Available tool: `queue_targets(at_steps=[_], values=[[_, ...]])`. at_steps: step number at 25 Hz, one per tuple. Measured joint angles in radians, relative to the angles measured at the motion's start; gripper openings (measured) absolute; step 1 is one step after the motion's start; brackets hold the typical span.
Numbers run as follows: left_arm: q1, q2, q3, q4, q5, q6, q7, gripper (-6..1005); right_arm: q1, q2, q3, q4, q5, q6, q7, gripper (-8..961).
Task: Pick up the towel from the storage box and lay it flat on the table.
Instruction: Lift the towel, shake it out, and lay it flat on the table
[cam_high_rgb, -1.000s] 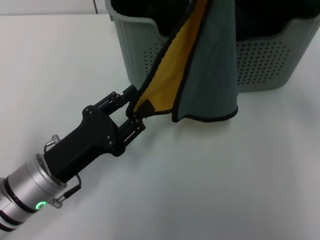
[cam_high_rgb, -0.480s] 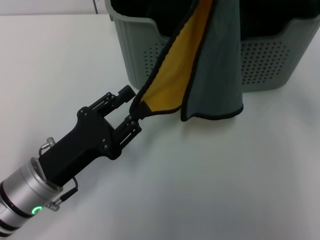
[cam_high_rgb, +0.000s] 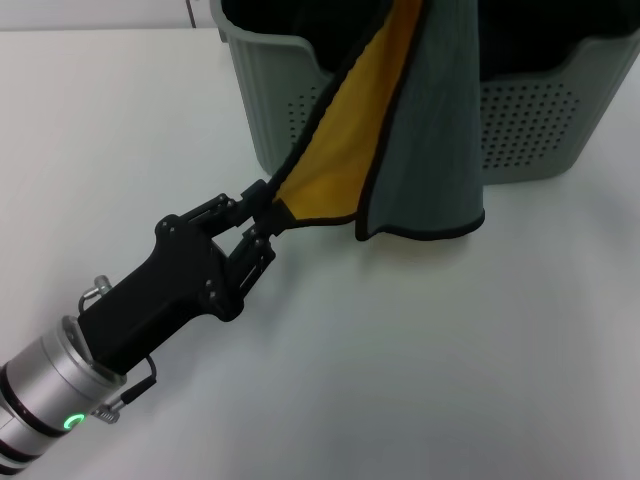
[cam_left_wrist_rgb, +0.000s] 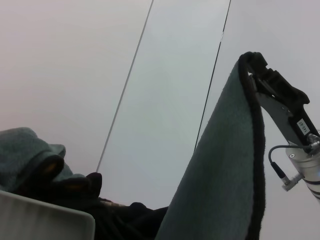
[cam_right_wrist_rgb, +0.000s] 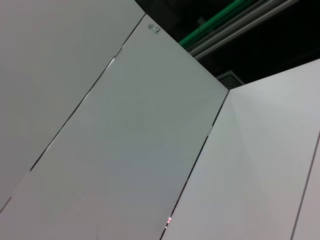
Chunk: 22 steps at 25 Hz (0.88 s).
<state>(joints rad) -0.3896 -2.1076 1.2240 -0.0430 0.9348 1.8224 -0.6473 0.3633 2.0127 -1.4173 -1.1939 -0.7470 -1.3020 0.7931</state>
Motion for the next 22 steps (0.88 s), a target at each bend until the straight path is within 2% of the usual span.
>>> queue_targets(at_steps=[8,13,15,18,22], values=[[0.007,0.000,-0.005,0.008,-0.007,0.020,0.000,53,-0.001,0.001,0.010,0.006,0.000,-0.002,0.000,20],[0.021,0.001,-0.006,0.042,-0.019,0.044,-0.022,43,-0.005,0.001,0.006,0.013,0.000,0.002,0.020,21],[0.028,0.009,-0.006,0.064,-0.030,0.067,-0.055,39,-0.006,0.001,0.005,0.020,-0.009,0.003,0.078,21],[0.056,0.023,-0.006,0.130,-0.038,0.088,-0.144,33,-0.010,0.000,0.008,0.026,-0.062,-0.002,0.208,21],[0.123,0.053,0.000,0.279,-0.034,0.102,-0.309,27,-0.030,-0.003,0.009,-0.001,-0.172,-0.033,0.402,21]])
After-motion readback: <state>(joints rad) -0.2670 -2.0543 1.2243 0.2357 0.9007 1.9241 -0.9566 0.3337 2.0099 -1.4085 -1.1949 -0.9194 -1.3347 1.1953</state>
